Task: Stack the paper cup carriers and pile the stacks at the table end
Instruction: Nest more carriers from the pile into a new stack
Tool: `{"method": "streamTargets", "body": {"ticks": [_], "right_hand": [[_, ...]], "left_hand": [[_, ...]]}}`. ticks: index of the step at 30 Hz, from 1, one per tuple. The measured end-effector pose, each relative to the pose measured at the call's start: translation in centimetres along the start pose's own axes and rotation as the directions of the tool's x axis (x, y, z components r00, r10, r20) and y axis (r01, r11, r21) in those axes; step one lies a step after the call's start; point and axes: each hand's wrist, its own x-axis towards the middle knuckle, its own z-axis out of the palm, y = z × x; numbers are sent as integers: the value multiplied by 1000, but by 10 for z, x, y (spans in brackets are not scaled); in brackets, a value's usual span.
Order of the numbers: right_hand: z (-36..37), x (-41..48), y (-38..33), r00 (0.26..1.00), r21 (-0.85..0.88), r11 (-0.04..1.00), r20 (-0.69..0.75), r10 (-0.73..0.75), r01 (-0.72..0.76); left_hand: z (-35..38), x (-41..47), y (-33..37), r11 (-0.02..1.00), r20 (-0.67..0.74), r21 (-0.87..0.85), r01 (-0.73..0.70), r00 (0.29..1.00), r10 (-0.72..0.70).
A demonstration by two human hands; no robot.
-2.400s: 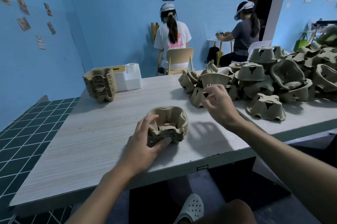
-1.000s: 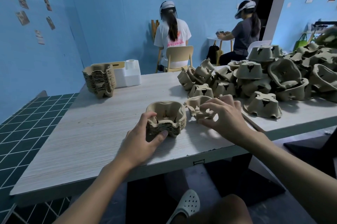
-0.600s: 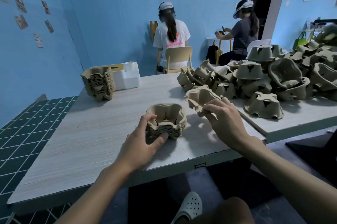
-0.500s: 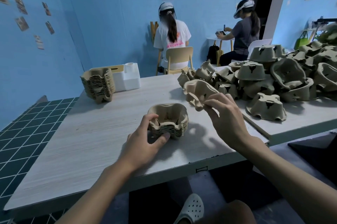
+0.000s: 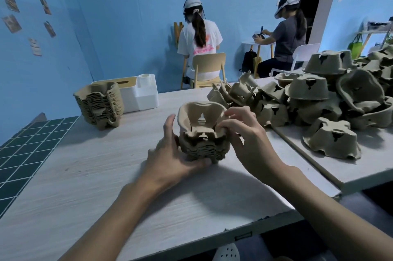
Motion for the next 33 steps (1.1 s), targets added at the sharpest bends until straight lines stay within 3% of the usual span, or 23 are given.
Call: {"method": "streamTargets", "body": {"ticks": [3, 6, 9, 11, 16, 21, 25, 27, 29, 31, 33], "right_hand": [[3, -3, 6, 998, -2, 999, -50, 35, -35], [5, -2, 24, 966, -50, 971, -128, 225, -233], [14, 7, 42, 879, -234, 848, -98, 466, -476], [22, 17, 48, 835, -343, 772, -75, 546, -535], [35, 21, 55, 785, -482, 714, 82, 613, -508], [30, 19, 47, 822, -405, 772, 80, 564, -491], [27, 14, 42, 802, -490, 772, 216, 557, -405], [26, 13, 44, 836, -378, 820, 175, 520, -430], [24, 13, 45, 876, -150, 873, 69, 478, -464], [22, 17, 43, 871, 94, 868, -16, 490, -487], [23, 20, 41, 847, 233, 826, -23, 532, -513]], "left_hand": [[-6, 12, 0, 1000, 107, -14, -13, 994, 14], [-5, 23, -4, 991, 177, -116, -67, 980, 87], [-4, 29, -4, 981, 172, -151, -124, 974, 149], [-3, 31, -6, 982, 154, -121, -146, 974, 164], [-5, 35, -15, 986, 102, -54, -158, 981, 163], [-10, 38, -24, 991, 7, 25, -132, 991, 132], [-14, 36, -25, 993, 0, 19, -118, 993, 118], [-15, 36, -25, 993, 0, 15, -116, 993, 116], [-16, 36, -26, 992, -4, 20, -121, 993, 121], [-16, 37, -27, 992, -2, 18, -123, 992, 123], [-17, 37, -27, 992, 5, 7, -124, 992, 124]]}}
